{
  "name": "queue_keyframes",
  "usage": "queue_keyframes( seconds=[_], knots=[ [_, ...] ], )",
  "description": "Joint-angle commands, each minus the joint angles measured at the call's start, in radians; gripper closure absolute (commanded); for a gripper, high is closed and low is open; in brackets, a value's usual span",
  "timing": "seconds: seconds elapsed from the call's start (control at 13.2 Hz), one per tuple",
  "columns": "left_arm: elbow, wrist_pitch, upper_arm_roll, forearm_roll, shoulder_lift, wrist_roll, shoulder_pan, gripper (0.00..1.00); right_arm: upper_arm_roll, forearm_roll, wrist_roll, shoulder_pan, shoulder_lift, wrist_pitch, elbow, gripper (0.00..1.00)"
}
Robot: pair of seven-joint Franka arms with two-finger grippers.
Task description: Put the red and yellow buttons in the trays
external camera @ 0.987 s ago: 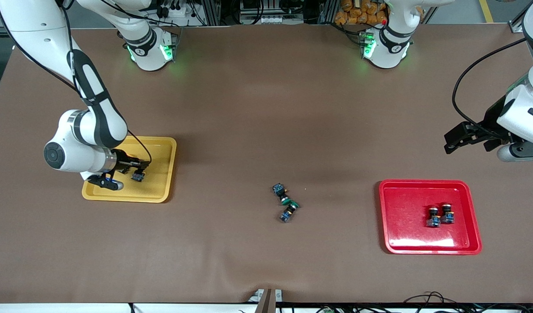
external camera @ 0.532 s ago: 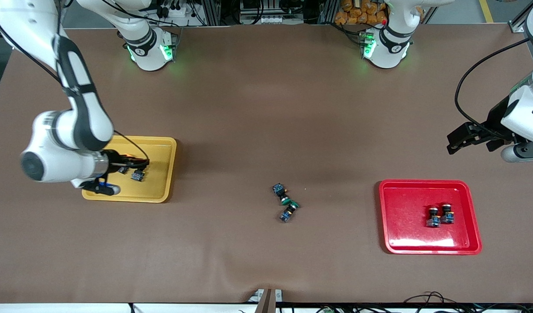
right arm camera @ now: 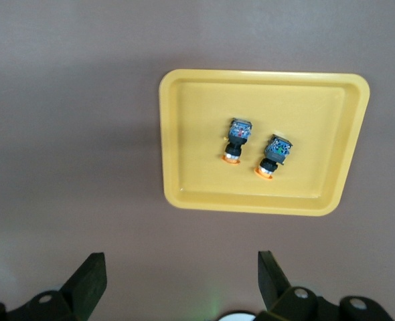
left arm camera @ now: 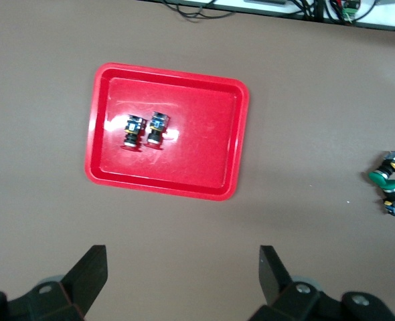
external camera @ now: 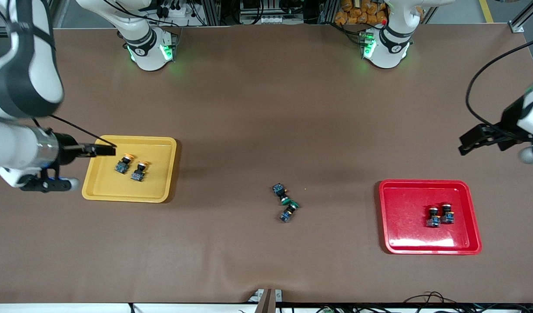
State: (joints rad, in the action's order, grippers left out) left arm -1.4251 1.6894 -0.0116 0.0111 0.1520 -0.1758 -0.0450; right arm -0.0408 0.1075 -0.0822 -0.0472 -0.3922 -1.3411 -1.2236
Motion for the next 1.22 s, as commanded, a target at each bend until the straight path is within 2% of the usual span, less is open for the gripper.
queue_keyframes(
  seconds=[0.0,0.08,0.15,0.3,0.46,0.53,0.76,0.84,0.99,1.14],
  knots=[
    [-0.008,-0.013,0.007,-0.020,-0.022,0.013,-0.010,0.00,-0.109,-0.026,0.012,0.059,-0.011,0.078,0.154,0.00],
    [-0.008,-0.013,0.007,-0.019,-0.022,0.015,-0.009,0.00,-0.160,-0.026,0.012,0.120,-0.011,0.107,0.164,0.00],
    [-0.008,-0.013,-0.001,-0.019,-0.020,0.013,-0.007,0.00,-0.177,-0.035,0.009,0.138,0.001,0.131,0.165,0.00],
    [-0.008,-0.013,-0.022,-0.017,-0.019,0.004,-0.006,0.00,-0.172,-0.057,-0.014,0.122,0.134,0.158,0.142,0.00],
    [-0.008,-0.013,-0.024,-0.020,-0.017,-0.001,-0.006,0.00,-0.169,-0.055,-0.017,0.130,0.182,0.157,0.083,0.00],
    [-0.008,-0.013,-0.024,-0.019,-0.017,-0.001,-0.001,0.00,-0.148,-0.055,-0.030,0.124,0.237,0.142,0.026,0.00],
    [-0.008,-0.013,-0.019,-0.019,-0.022,0.002,0.004,0.00,-0.111,-0.045,-0.053,0.121,0.407,-0.030,-0.240,0.00],
    [-0.008,-0.014,-0.027,-0.019,-0.023,-0.005,0.002,0.00,-0.097,-0.045,-0.042,0.116,0.433,-0.055,-0.288,0.00],
    [-0.009,-0.043,-0.025,-0.019,-0.051,-0.011,-0.006,0.00,-0.047,-0.043,-0.036,0.101,0.440,-0.059,-0.315,0.00],
    [-0.009,-0.101,-0.024,-0.017,-0.092,-0.014,-0.004,0.00,-0.037,-0.045,-0.036,0.089,0.441,-0.061,-0.318,0.00]
  ],
)
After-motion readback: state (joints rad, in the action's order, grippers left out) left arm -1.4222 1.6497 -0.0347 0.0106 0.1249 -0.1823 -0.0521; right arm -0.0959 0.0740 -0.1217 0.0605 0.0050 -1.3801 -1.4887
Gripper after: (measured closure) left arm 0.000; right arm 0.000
